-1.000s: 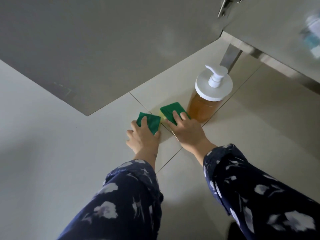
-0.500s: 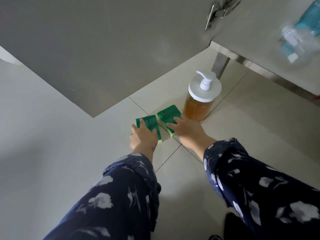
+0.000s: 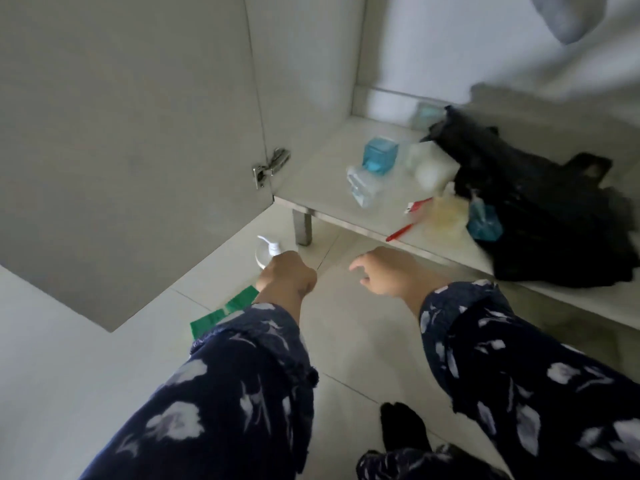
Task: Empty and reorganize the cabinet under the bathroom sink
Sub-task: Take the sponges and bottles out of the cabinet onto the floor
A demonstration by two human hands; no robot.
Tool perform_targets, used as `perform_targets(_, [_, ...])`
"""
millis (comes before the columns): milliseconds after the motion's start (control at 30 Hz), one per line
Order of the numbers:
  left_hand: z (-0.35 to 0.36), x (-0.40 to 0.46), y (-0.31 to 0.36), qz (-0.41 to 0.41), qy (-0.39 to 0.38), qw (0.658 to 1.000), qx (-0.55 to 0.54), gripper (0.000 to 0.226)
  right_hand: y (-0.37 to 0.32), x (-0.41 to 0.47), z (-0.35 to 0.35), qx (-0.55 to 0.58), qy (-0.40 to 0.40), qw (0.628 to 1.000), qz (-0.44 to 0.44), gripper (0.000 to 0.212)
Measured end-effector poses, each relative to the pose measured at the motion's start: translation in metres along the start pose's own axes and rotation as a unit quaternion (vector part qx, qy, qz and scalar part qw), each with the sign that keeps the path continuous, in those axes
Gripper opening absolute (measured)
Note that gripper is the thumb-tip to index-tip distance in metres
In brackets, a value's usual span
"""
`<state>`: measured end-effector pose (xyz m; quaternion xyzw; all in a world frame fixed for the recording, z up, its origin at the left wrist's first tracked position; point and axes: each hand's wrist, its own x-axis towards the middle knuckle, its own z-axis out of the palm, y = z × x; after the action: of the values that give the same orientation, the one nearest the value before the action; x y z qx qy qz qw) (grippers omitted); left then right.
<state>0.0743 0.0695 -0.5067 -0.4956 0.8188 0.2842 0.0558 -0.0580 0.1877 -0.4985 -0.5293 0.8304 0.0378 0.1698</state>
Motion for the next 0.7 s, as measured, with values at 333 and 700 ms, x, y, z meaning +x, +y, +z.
perform_targets(333, [0.016,0.022,0.144,0.105,-0.002,0.994,0.008,0.027,0.133,-0.030,-0.052,0.080,0.072,0.961,0.254,0.045])
perform_targets(700, [0.073,0.066,0.261,0.216,-0.023,0.974,0.068,0.065,0.221,0.027,-0.047,0.174,0.137,0.909,0.354,0.037])
